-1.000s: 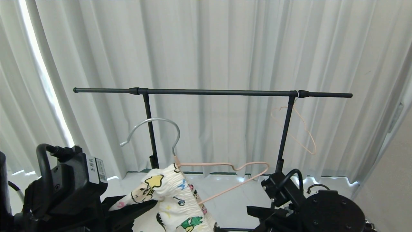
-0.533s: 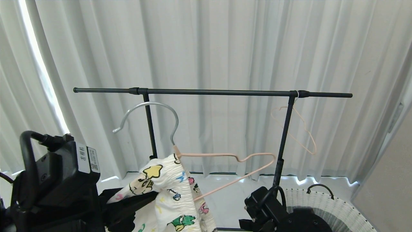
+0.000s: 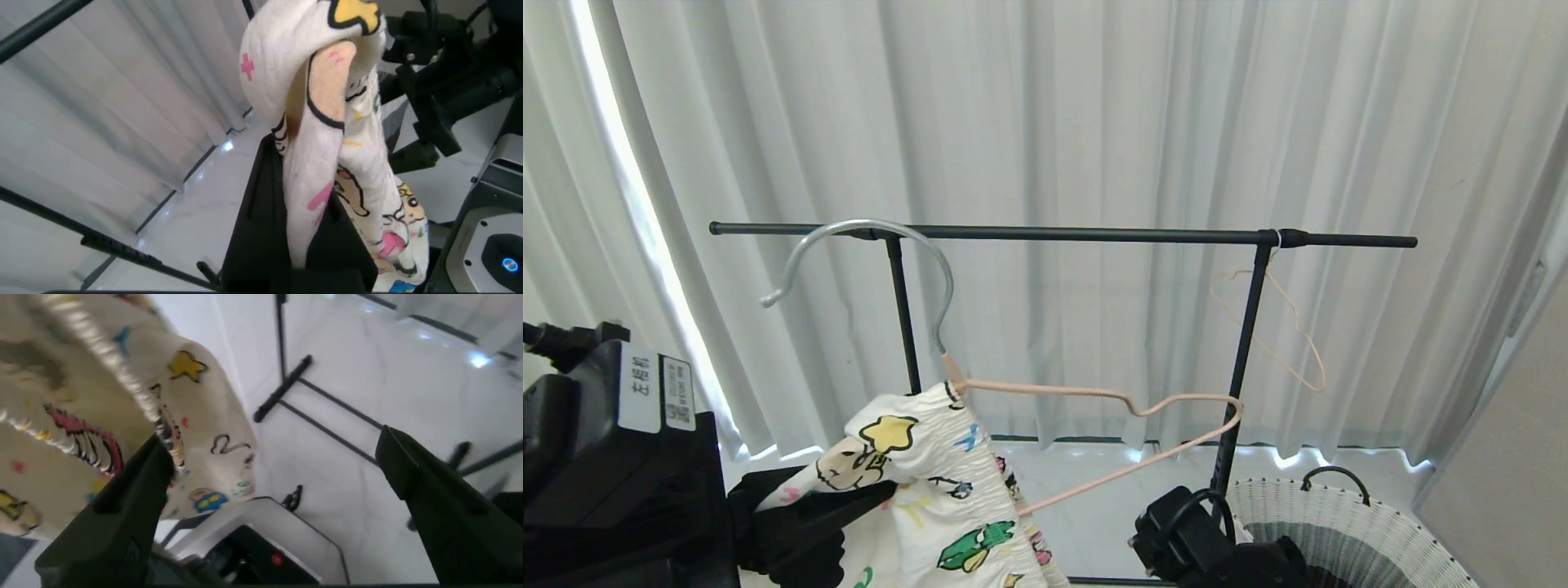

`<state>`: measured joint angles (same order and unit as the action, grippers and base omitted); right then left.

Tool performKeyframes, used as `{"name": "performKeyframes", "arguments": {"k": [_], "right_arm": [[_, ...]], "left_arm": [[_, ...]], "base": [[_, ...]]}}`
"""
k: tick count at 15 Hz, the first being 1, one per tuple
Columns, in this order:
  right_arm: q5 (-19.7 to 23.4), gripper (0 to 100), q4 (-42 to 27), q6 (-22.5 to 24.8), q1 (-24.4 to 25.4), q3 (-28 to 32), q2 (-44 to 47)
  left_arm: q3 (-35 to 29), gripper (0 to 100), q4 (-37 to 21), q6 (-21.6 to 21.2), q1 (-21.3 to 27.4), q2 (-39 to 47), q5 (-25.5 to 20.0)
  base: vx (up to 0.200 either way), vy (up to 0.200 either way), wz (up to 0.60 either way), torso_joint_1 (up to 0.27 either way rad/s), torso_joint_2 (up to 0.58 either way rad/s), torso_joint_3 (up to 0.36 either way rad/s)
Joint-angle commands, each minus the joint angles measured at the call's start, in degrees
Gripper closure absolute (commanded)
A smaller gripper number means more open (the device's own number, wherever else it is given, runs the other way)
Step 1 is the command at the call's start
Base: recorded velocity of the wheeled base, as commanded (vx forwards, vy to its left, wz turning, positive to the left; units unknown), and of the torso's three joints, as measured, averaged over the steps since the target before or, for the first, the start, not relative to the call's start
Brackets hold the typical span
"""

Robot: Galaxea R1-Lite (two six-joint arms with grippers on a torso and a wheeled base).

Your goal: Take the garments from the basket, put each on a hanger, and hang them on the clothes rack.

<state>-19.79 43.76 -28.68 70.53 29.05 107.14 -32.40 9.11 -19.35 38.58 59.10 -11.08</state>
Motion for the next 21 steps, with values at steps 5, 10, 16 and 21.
{"name": "performKeyframes", "arguments": {"k": [5,10,16,21], "right_arm": [[-3.07,0,0.01,4.43,-9.54,-4.27,-1.23],[-3.07,0,0.01,8.73,-20.44,-4.70,-5.63],[-1.92,0,-0.17,12.34,-21.40,-5.06,-11.78],[0.19,0,-13.27,18.84,-17.98,-1.36,-20.83]], "left_arm": [[3.93,100,0.12,0.01,-2.99,-0.48,0.01],[7.53,100,0.12,-0.17,-4.39,-1.88,0.01],[12.72,100,0.03,-0.52,-4.92,0.05,0.89],[11.66,100,0.12,0.10,-4.83,6.55,11.96]], "base": [[0.000,0.000,0.00,0.000,0.00,0.000],[0.000,0.000,0.00,0.000,0.00,0.000],[0.000,0.000,0.00,0.000,0.00,0.000],[0.000,0.000,0.00,0.000,0.00,0.000]]}}
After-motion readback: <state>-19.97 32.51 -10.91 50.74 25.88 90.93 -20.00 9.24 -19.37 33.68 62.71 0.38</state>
